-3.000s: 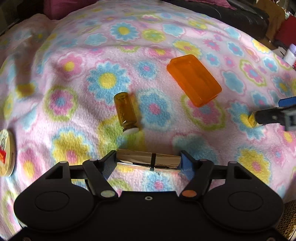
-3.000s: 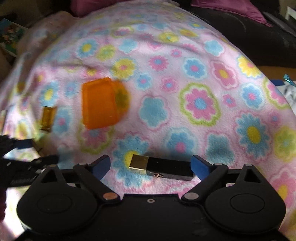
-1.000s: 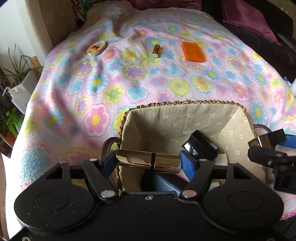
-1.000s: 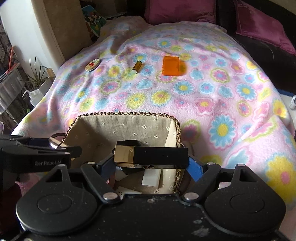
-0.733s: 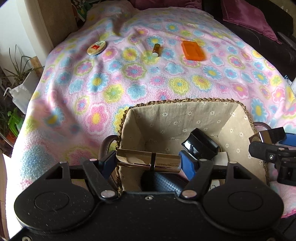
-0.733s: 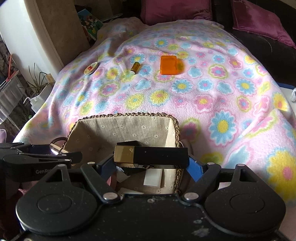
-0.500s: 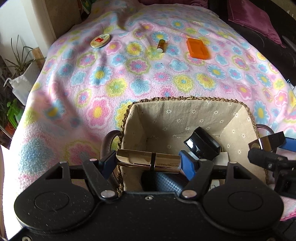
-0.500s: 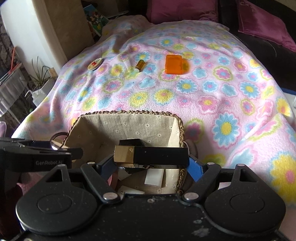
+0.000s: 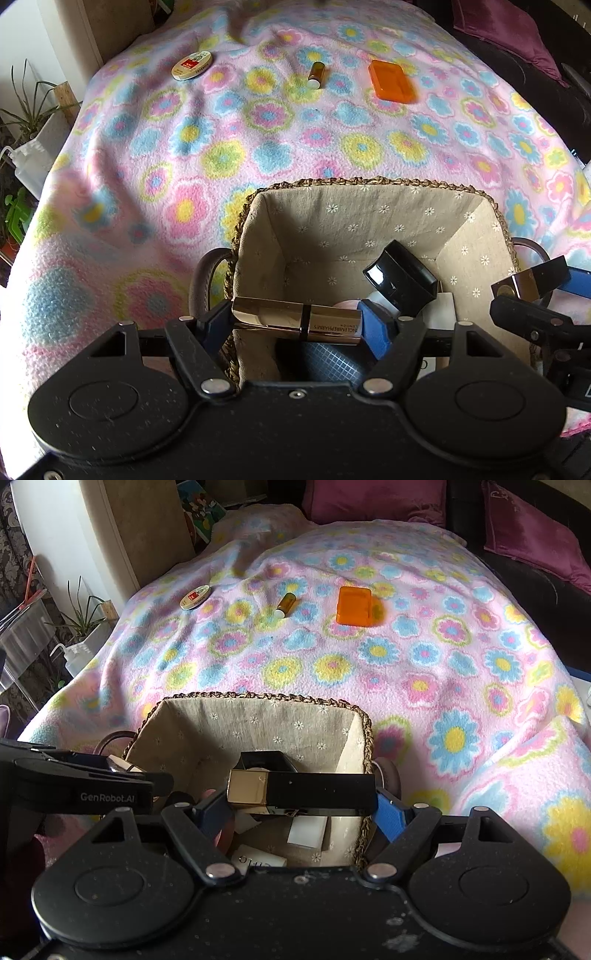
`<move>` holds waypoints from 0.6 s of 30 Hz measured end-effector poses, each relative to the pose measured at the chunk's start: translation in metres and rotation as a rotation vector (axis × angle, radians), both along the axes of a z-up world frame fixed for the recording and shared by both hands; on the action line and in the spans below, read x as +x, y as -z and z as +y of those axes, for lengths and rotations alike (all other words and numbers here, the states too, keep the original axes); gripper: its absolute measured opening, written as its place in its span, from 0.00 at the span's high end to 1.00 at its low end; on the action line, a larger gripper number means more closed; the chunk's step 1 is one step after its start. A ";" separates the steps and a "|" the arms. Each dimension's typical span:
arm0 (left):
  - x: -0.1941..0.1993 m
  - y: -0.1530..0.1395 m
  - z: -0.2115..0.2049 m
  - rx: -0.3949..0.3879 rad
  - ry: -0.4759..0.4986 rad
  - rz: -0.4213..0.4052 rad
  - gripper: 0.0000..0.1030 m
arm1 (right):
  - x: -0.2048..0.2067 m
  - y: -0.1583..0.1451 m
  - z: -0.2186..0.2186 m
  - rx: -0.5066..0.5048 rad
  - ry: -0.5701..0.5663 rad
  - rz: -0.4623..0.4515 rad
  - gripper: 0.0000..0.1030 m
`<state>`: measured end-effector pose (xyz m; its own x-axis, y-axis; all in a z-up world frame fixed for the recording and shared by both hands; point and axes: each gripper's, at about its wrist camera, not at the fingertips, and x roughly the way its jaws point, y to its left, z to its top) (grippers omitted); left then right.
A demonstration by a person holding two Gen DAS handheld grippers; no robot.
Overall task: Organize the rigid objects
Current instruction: 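Open the right tool to drop the USB stick while the left tool releases the lipstick inside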
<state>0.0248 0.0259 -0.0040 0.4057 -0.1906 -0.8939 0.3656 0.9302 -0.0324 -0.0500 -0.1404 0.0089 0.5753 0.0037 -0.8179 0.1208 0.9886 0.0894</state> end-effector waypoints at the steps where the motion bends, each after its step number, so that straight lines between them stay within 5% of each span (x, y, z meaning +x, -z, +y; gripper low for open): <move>1: 0.000 0.000 0.000 0.001 0.000 0.002 0.35 | 0.000 0.000 0.000 -0.001 -0.003 0.002 0.21; 18: 0.004 0.004 -0.001 0.012 0.009 0.033 0.34 | 0.000 0.001 0.000 0.008 -0.014 0.006 0.23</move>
<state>0.0285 0.0246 -0.0079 0.3747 -0.1832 -0.9089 0.3725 0.9274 -0.0333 -0.0496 -0.1403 0.0074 0.5702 0.0185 -0.8213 0.1075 0.9895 0.0970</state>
